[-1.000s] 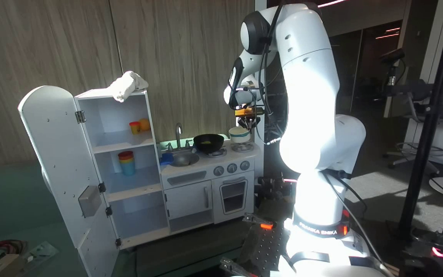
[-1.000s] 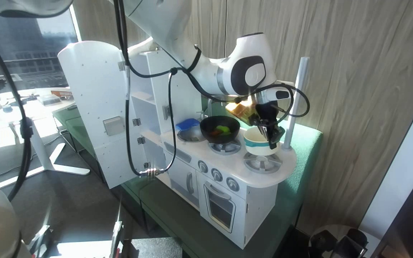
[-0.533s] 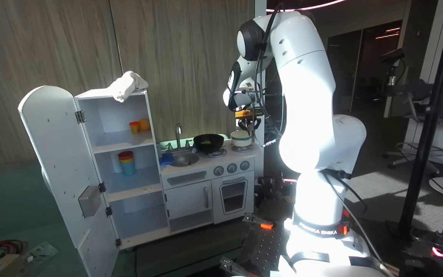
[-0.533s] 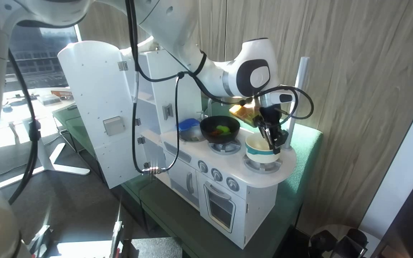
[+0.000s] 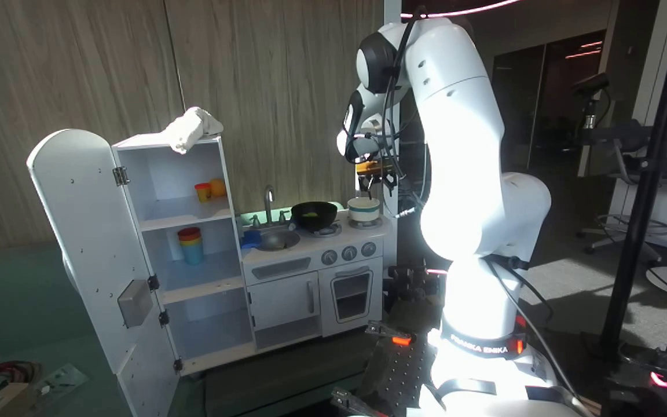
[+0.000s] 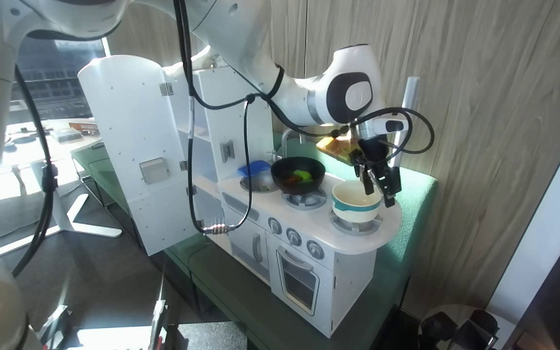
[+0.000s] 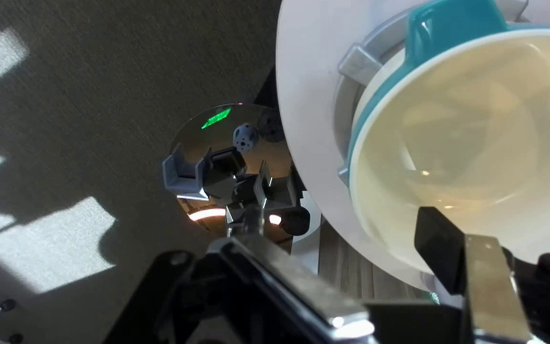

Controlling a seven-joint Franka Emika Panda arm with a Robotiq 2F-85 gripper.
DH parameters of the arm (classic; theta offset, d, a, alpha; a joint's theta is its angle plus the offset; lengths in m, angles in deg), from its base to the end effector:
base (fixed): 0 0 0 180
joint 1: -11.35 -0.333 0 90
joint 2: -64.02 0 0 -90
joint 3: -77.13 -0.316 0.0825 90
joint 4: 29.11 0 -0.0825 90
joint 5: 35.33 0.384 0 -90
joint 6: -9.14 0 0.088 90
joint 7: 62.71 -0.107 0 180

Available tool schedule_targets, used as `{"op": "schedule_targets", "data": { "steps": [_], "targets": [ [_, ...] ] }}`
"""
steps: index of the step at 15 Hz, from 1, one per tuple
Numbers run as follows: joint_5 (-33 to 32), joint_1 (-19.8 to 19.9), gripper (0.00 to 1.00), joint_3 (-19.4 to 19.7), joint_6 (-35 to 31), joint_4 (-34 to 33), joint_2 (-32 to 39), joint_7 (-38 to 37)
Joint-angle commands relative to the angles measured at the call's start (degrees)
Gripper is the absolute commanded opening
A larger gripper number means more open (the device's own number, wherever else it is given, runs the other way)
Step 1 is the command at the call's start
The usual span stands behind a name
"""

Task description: Put the plastic fruits in the bowl, then use the spoon to move them around

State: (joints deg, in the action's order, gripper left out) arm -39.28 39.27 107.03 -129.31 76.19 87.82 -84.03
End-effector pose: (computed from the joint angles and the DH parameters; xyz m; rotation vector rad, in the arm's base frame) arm 0.3735 -0.5406 0.3521 2.2768 -1.6865 0.1774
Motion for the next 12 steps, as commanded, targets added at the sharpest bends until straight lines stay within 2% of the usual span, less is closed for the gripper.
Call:
{"op": "schedule_targets", "data": {
  "steps": [1,4,6,11,12],
  "targets": [
    [-4.6,-3.2,1.0,2.1,1.5,2.7,-6.9,-0.6],
    [-14.1,-7.8,1.0,3.0,0.9,6.8,-13.3,-2.2],
    [-20.8,-10.5,1.0,2.0,1.5,9.8,-17.7,-4.4],
    [-35.9,-13.5,1.0,-4.8,4.8,16.5,-25.8,-10.0],
    [-38.0,-13.6,1.0,-6.7,5.7,17.9,-27.1,-8.7]
  ]
}}
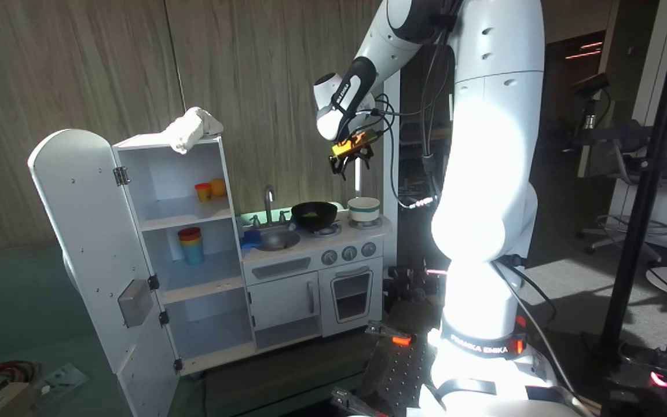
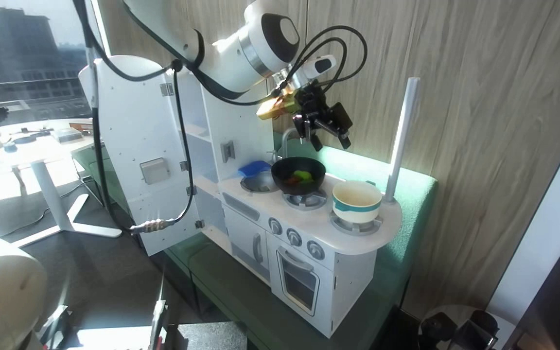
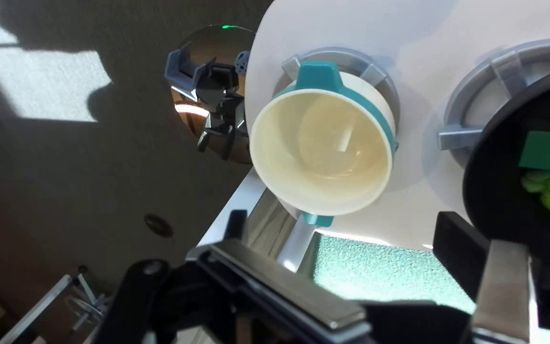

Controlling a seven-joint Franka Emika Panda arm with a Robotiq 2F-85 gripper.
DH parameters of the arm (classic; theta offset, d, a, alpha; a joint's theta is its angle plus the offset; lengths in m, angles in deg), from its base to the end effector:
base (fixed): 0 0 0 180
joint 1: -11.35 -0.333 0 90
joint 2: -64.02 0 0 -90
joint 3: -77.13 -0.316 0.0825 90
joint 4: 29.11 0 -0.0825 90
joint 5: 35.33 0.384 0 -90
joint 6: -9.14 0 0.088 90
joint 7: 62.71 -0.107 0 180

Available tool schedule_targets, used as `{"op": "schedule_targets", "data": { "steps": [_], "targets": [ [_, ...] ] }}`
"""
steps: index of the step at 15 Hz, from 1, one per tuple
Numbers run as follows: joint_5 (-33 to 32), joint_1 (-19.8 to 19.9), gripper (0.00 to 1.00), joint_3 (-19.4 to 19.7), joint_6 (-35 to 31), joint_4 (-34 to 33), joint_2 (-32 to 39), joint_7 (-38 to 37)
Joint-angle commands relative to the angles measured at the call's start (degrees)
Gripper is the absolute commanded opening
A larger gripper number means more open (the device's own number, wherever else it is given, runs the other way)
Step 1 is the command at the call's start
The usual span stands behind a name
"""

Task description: Put the plastic fruits in the bowl, then use the spoon to move them around

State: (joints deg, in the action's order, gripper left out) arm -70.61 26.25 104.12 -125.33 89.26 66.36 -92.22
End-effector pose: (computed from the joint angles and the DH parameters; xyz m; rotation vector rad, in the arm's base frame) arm 0.4272 -0.3916 0.4422 2.3686 -1.0832 0.2358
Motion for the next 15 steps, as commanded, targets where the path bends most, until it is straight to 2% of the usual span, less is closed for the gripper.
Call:
{"op": "schedule_targets", "data": {
  "steps": [1,5,9,10,15],
  "targets": [
    [-8.2,-0.7,1.0,-5.6,2.7,5.7,-6.6,-0.5],
    [-3.5,-2.1,1.0,-11.7,8.7,7.7,-9.3,-0.9],
    [9.7,-2.9,1.0,-14.7,14.7,5.6,-10.0,3.2],
    [5.8,-2.1,1.0,-15.0,12.6,6.1,-8.1,0.6],
    [8.7,-2.2,1.0,-15.4,13.9,5.9,-8.9,1.8]
  ]
}}
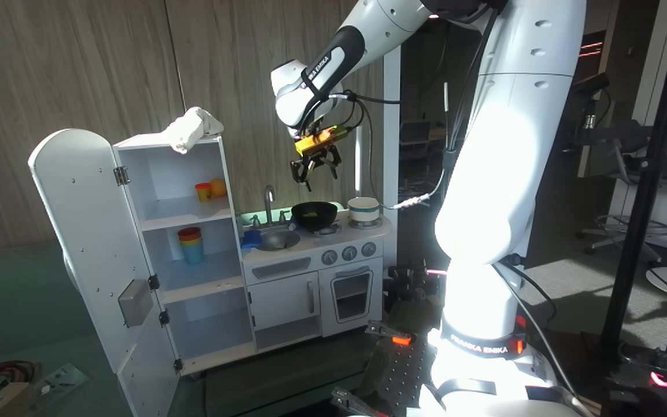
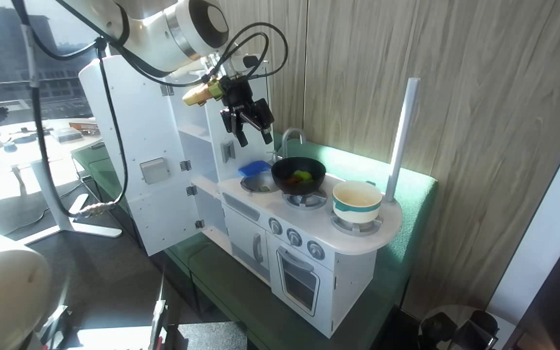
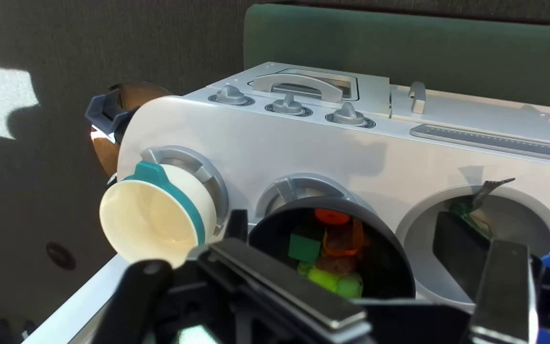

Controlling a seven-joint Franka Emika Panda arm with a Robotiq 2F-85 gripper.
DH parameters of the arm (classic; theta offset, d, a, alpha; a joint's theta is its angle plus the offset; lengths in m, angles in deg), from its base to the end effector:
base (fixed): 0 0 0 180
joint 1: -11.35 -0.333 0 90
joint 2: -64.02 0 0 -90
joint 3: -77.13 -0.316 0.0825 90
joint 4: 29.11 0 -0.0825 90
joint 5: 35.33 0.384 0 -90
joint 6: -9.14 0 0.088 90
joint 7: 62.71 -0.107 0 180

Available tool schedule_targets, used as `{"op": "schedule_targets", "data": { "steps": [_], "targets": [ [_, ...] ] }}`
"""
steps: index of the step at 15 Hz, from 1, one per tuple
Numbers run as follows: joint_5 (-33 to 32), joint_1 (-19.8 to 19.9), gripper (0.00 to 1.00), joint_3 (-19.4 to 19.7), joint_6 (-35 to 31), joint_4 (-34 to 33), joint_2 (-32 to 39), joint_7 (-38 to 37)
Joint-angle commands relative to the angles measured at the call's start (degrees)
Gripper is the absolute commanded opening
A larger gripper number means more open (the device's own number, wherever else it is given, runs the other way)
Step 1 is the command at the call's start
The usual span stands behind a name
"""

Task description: Put the plastic fruits in the bowl, then use the spoon to move them around

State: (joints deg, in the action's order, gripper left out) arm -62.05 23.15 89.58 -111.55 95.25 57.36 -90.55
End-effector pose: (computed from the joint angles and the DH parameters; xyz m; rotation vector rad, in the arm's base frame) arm 0.4643 -0.2348 0.4512 2.6040 -0.9177 0.0887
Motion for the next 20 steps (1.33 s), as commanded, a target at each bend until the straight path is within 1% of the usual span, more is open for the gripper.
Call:
{"op": "schedule_targets", "data": {
  "steps": [1,2,3,5,6,8,11,13,15,16,17,20],
  "targets": [
    [0.2,0.8,1.0,-0.8,0.1,-0.1,0.0,0.2],
    [4.0,0.4,1.0,-0.3,-3.6,1.9,-1.2,3.7],
    [6.2,0.2,1.0,-0.4,-7.6,4.1,-1.9,3.2],
    [11.8,0.1,1.0,-0.3,-14.4,6.4,-1.3,3.4],
    [15.6,-0.1,1.0,-0.2,-17.1,7.4,-0.9,4.8],
    [24.5,-0.5,1.0,-0.1,-20.8,8.7,0.5,7.0],
    [40.0,-1.9,1.0,-0.2,-26.1,11.0,2.2,14.6],
    [46.8,-2.1,1.0,-0.4,-28.0,10.1,4.2,16.2],
    [49.6,-1.9,1.0,-0.6,-29.4,8.8,6.6,15.7],
    [50.5,-1.5,1.0,-0.5,-29.4,7.9,8.0,11.6],
    [53.1,-1.3,1.0,-0.4,-27.9,7.3,8.8,12.8],
    [60.5,-0.7,1.0,-0.7,-26.1,6.6,11.5,12.5]
  ]
}}
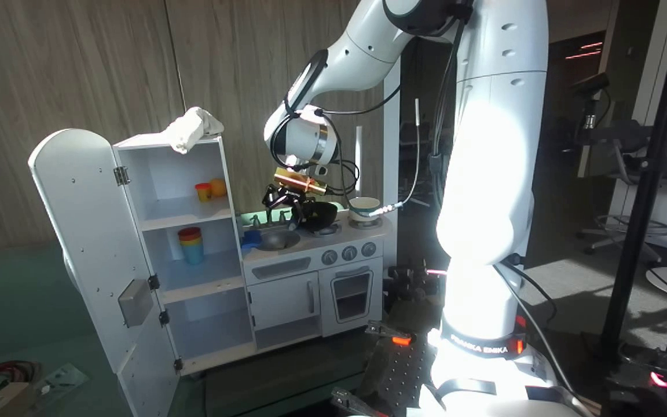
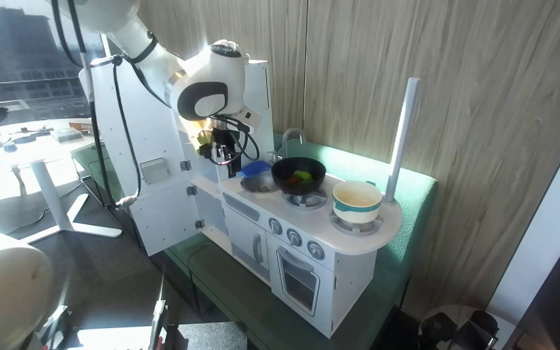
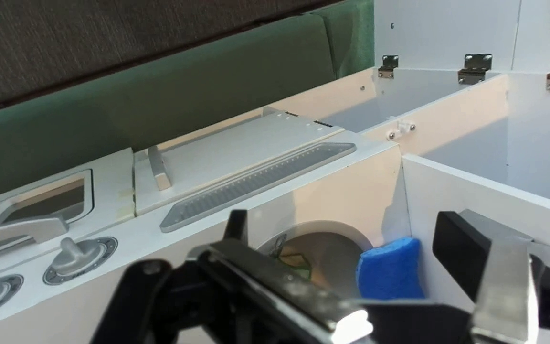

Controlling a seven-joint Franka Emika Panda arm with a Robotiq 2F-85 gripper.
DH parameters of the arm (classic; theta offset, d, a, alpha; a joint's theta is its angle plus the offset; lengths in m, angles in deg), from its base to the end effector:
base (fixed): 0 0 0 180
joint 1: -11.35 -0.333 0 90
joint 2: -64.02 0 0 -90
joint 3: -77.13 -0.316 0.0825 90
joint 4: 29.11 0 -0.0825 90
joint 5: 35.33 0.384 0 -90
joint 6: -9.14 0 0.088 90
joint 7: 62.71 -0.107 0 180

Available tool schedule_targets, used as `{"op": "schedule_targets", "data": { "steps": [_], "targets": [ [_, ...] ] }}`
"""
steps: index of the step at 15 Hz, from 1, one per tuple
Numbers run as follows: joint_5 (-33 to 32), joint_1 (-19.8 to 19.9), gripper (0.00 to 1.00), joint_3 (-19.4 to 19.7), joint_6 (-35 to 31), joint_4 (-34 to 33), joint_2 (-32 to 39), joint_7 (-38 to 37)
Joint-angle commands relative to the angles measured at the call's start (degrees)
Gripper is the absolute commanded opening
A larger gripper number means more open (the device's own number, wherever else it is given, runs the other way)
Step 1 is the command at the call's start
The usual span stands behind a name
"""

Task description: Put the plastic fruits in the bowl, then use the spoon to move them around

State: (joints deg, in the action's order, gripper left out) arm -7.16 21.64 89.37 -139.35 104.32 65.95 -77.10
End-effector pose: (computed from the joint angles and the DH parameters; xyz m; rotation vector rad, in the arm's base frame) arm 0.4862 -0.2113 0.3454 -2.4694 1.4068 -0.3530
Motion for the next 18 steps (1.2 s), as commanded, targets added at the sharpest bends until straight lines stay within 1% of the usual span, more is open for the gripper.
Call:
{"op": "schedule_targets", "data": {
  "steps": [1,3,6,7,11,16,18],
  "targets": [
    [6.7,1.0,1.0,-0.5,0.8,-2.7,4.0,-1.0],
    [8.6,1.3,1.0,-0.5,0.7,-3.4,5.6,-1.9],
    [9.3,1.7,1.0,-0.3,-1.6,-4.4,7.9,-3.4],
    [9.6,2.0,1.0,-0.3,-1.4,-4.9,8.6,-3.8],
    [8.8,2.2,1.0,-0.2,-3.6,-7.4,11.8,-7.0],
    [6.6,1.3,1.0,0.1,-5.6,-9.4,14.9,-11.0],
    [6.5,1.4,1.0,0.1,-4.8,-10.1,15.7,-12.1]
  ]
}}
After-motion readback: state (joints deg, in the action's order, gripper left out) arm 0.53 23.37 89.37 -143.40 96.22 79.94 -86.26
